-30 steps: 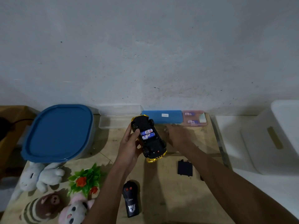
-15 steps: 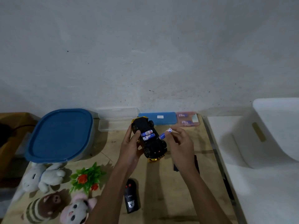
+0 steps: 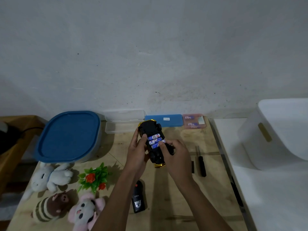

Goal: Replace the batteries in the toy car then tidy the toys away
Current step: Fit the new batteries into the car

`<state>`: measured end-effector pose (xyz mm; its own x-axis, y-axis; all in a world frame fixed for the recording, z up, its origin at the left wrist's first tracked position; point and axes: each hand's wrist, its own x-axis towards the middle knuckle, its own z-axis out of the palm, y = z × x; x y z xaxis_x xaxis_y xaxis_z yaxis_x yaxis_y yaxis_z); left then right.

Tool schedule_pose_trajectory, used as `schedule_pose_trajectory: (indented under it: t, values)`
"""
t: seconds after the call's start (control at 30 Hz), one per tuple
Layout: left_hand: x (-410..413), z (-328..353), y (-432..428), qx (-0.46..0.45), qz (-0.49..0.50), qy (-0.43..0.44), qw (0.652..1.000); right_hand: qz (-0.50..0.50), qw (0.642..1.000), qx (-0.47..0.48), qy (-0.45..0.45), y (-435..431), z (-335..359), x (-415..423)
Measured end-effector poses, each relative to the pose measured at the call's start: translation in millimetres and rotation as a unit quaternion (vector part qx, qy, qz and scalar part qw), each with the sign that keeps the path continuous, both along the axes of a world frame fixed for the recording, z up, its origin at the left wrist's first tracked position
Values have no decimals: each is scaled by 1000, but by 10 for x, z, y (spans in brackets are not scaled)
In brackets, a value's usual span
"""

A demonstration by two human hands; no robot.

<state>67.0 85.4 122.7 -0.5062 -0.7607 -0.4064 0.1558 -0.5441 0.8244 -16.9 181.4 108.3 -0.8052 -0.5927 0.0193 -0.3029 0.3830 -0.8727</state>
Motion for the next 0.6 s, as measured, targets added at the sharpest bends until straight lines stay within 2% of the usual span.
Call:
schedule_pose_trajectory:
  t: [0.23,0.6]
  values:
    - [27,4,54,-2,-5,-3,1000,-20,1000,-16,17,56,1,92]
    - [22,29,60,-29,-23,-10,999,48,990,43,124,100,-68,31]
